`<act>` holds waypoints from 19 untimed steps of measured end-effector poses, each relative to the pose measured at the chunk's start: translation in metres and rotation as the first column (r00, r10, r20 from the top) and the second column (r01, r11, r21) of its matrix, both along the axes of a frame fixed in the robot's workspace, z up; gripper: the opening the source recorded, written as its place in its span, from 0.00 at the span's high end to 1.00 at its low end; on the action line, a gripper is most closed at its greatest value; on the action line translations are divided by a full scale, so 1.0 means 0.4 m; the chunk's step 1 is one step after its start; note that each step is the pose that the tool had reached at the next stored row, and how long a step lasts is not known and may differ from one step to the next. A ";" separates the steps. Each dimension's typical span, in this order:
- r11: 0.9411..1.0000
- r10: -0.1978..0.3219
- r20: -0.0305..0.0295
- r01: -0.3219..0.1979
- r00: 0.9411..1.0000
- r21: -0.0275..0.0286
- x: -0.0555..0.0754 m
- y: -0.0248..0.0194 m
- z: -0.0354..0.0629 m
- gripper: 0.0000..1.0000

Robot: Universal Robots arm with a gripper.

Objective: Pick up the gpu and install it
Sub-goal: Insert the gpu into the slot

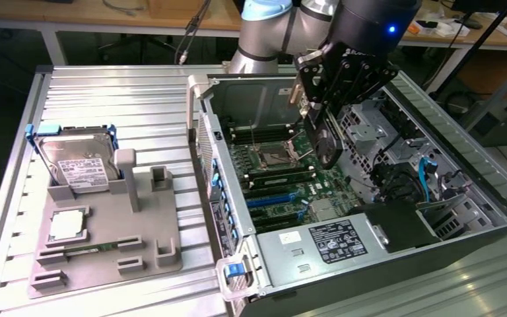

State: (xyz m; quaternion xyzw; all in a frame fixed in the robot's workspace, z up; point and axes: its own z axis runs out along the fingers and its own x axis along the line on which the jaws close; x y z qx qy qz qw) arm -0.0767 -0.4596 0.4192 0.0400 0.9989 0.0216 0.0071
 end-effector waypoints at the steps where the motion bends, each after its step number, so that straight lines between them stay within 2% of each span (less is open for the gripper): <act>1: 1.000 0.000 0.000 0.000 1.000 0.000 0.000 0.000 0.000 0.73; 12: 1.000 0.000 0.000 0.000 1.000 0.000 0.000 0.000 0.000 0.73; 19: 0.998 0.056 0.000 -0.056 0.998 0.000 0.000 0.000 0.000 0.73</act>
